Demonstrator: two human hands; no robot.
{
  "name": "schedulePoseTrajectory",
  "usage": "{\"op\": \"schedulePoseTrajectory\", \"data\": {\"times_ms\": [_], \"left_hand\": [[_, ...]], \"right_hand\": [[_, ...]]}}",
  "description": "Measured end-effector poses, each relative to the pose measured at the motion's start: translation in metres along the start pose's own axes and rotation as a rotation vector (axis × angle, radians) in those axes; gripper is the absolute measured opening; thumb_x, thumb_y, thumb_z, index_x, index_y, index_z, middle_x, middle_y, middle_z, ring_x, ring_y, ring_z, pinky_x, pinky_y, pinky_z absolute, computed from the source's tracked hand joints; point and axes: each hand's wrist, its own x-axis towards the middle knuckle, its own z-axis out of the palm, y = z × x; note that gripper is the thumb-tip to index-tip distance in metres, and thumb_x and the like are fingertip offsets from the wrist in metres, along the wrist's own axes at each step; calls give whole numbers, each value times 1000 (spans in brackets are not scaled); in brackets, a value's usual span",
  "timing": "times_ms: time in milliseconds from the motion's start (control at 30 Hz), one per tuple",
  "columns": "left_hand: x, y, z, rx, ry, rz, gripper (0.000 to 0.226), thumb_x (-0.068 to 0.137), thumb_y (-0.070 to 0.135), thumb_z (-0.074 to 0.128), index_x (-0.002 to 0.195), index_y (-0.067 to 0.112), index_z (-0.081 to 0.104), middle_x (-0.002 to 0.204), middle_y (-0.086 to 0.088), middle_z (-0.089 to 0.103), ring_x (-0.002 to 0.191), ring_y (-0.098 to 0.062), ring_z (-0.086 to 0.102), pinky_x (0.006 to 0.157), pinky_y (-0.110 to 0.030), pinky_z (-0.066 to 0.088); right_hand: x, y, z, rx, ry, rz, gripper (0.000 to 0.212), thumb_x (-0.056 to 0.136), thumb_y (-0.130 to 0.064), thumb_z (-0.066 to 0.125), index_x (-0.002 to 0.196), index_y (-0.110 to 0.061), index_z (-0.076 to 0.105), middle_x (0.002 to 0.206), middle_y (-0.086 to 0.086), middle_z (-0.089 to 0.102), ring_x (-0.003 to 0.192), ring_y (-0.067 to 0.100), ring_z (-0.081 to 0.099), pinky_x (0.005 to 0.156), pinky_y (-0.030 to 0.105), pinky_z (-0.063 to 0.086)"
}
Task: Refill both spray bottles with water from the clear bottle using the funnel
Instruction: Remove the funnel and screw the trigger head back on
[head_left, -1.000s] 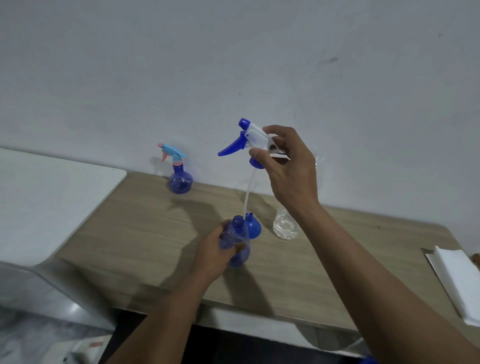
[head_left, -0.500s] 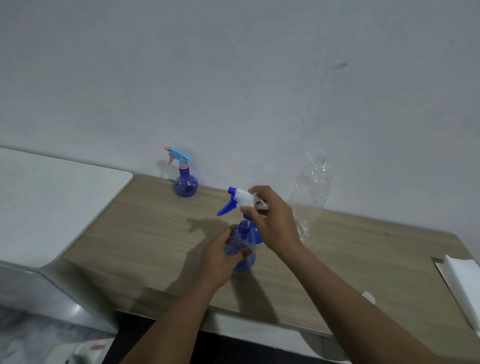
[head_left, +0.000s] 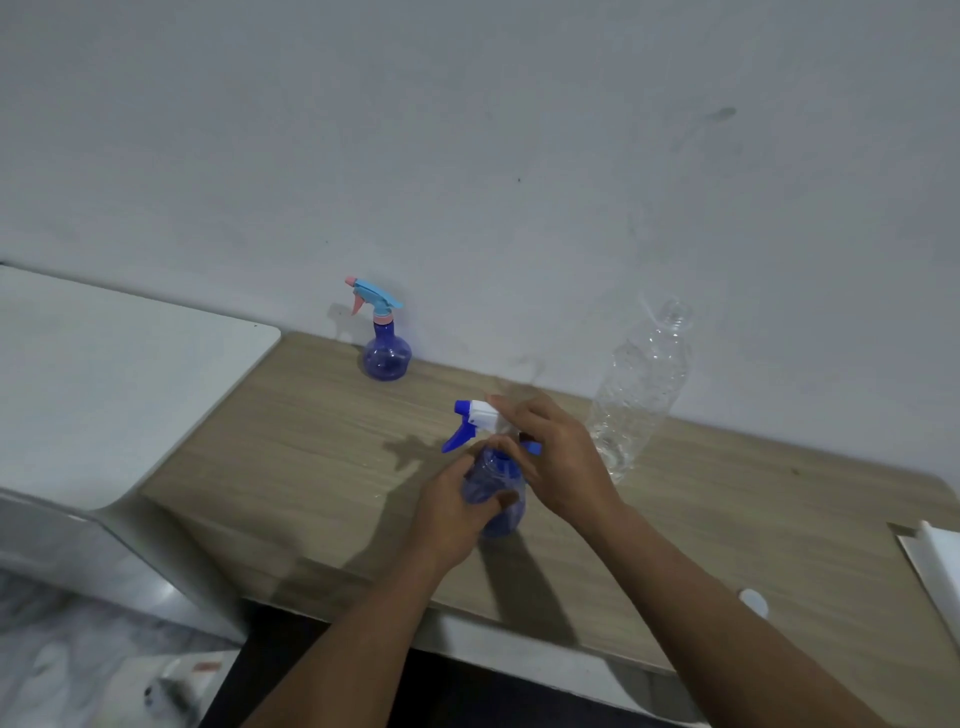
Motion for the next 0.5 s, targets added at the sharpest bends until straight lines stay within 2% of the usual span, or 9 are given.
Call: {"op": "schedulePoseTrajectory", "data": {"times_ms": [67,167,300,400,500], "left_hand": [[0,-1,1,-46,5,-13,49,75,13,86,113,33,64,101,19,73,96,6,66,81,-12,50],[0,-3,4,-115,9,-8,54,76,-3,82,115,29,64,102,20,74,97,5,68,84,-15,52],[2,-8,6,-158,19,-9,56,76,2,84,126,18,64,113,9,74,108,-9,69,88,-18,52],[2,-8,4,-168,6,-30,57,76,2,83,125,23,63,112,15,74,107,-5,68,90,-21,53],[1,-6,3,-184,-25,-29,58,77,2,83,128,21,62,114,14,73,109,-5,68,93,-25,55]], "right_hand": [[-3,2,1,9,-2,-2,51,90,-16,72,138,-27,61,102,-11,59,90,0,53,85,18,46],[-7,4,-2,118,-64,71,58,89,-14,71,140,-37,56,110,-10,61,97,5,59,90,28,54],[-5,4,-3,156,-77,152,56,89,-19,73,137,-43,56,120,-11,63,104,7,63,93,35,55],[-7,2,1,175,-43,178,56,87,-18,74,134,-44,57,123,-17,63,107,7,63,94,36,54],[-12,0,3,258,0,242,51,86,-16,75,126,-44,61,115,-27,64,99,5,66,90,36,57]]}}
